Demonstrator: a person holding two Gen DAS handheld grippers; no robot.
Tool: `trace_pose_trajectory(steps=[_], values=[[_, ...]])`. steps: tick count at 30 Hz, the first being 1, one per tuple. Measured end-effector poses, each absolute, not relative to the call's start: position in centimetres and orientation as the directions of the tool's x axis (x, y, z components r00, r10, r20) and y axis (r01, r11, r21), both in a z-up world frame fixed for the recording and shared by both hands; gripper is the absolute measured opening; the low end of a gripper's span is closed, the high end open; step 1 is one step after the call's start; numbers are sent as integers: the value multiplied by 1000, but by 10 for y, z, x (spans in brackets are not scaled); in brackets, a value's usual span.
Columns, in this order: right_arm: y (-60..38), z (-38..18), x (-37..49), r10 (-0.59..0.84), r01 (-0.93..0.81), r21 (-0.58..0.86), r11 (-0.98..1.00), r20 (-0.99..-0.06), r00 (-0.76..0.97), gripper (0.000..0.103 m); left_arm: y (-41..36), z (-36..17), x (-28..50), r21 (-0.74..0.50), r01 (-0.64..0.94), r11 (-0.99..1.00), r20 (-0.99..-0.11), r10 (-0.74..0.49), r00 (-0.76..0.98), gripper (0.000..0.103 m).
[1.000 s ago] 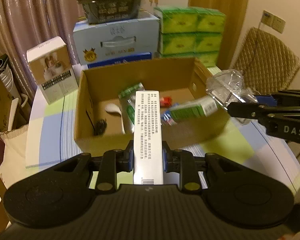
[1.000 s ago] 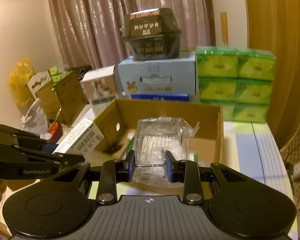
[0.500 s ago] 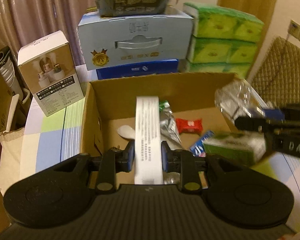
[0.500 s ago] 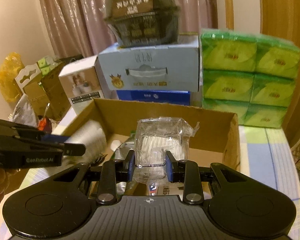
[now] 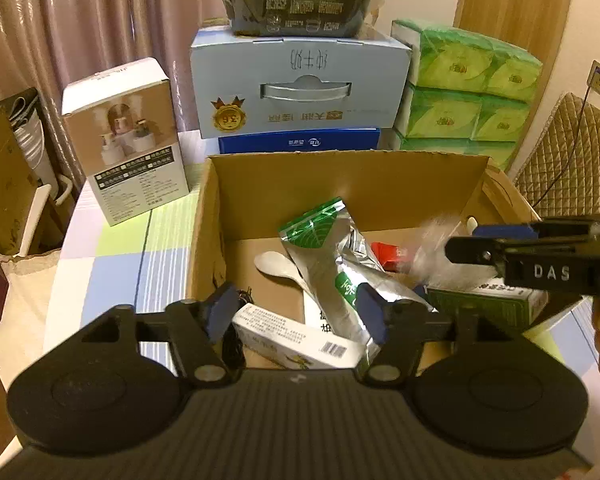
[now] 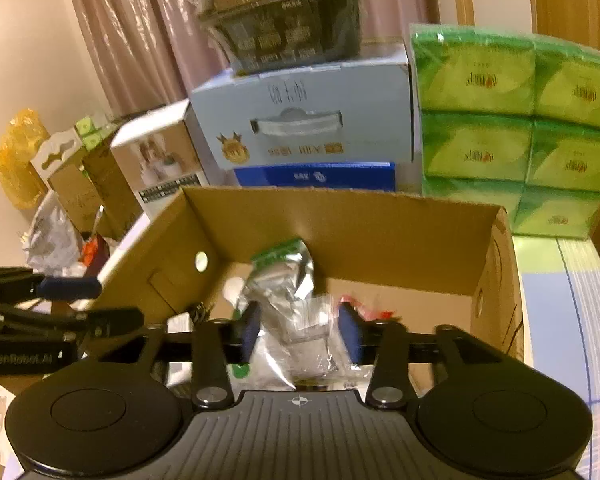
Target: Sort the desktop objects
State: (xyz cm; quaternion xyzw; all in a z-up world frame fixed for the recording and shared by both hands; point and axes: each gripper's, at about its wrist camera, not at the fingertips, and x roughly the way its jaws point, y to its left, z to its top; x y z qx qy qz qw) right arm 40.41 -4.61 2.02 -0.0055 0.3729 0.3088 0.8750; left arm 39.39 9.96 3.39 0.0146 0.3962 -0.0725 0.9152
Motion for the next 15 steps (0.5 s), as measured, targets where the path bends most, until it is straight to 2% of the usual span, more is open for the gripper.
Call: trace_pose_trajectory(steps=[3,5,6,8,12,15], values=[[-51,28,398,533,-538,217,814,-646,546,50,101,42,381,-37,131,991,-713,-118,691,73],[-56,34,392,527,-529,215,821,-644,555,65,102,48,371,-49,107,993,-706,-111,700,76],[-59,37,387,523,-524,213,825,-641,562,68,102,51,364,-56,102,993,-700,-112,705,81],[-66,44,377,519,-519,210,828,-639,568,82,100,56,350,-57,90,994,-689,-104,718,89],[-77,56,349,503,-524,187,831,-653,566,92,93,63,317,-60,72,996,-677,-94,730,99],[-83,64,321,498,-535,169,828,-662,560,100,88,64,289,-60,41,997,-664,-71,744,102]])
